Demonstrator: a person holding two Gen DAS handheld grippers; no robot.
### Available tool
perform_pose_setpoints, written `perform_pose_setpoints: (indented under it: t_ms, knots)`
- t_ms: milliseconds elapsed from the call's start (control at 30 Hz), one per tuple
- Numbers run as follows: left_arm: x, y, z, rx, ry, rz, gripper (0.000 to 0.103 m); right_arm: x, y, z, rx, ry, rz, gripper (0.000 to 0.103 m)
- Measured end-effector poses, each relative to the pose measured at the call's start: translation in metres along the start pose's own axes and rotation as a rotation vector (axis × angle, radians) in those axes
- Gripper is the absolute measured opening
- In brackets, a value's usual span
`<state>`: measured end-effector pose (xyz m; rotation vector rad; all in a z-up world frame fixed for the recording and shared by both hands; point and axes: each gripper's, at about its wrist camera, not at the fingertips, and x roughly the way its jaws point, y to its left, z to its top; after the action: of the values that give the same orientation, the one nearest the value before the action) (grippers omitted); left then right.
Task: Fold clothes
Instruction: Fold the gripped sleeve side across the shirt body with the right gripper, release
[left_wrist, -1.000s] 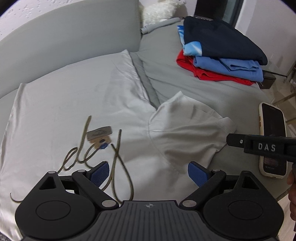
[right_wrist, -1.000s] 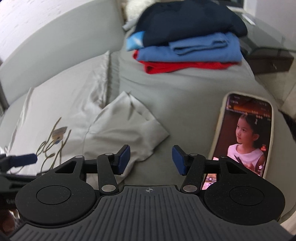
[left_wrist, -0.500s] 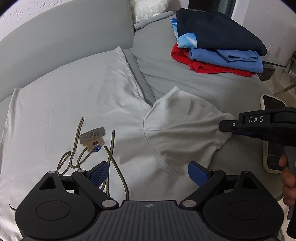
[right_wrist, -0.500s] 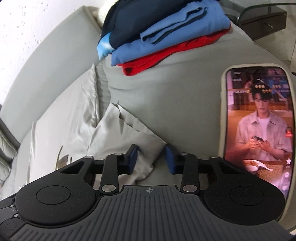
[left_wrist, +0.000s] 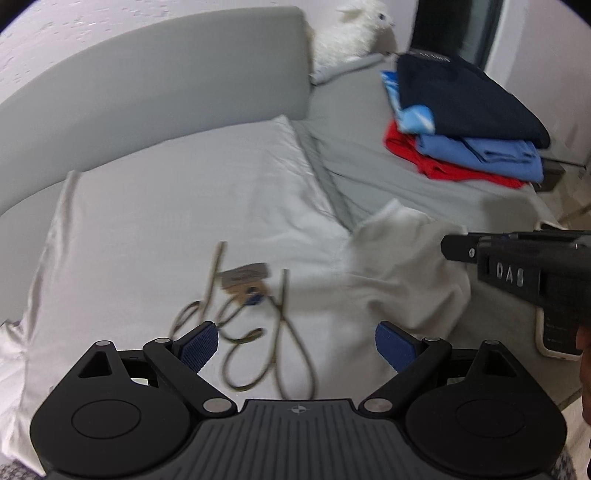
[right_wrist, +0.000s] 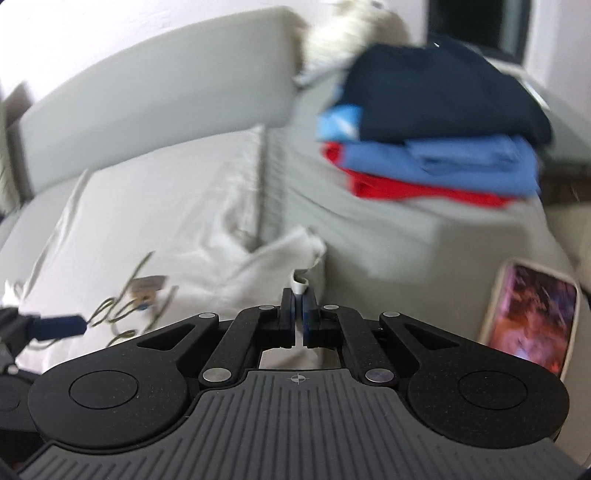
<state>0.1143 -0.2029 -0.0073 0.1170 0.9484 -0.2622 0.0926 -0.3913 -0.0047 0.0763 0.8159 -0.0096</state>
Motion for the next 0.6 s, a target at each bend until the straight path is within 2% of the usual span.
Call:
perform_pose_setpoints:
  t_ms: [167,333,600]
  knots:
    - [-0.013,0.035,-0.007,-0.055,-0.010,0.057,0.092,-0.004,0.052,-0.008,-0.142,-0.003,0.038,0.003]
    - [-0.017,0.065,-0.019,-0.107,0.003,0.090,0.092,-0.002,0.090,-0.020,-0.213,0.021,0.079,0.003]
    - [-0.018,0.091,-0.033,-0.138,0.023,0.115,0.092,0.011,0.124,-0.045,-0.227,0.136,0.163,0.003]
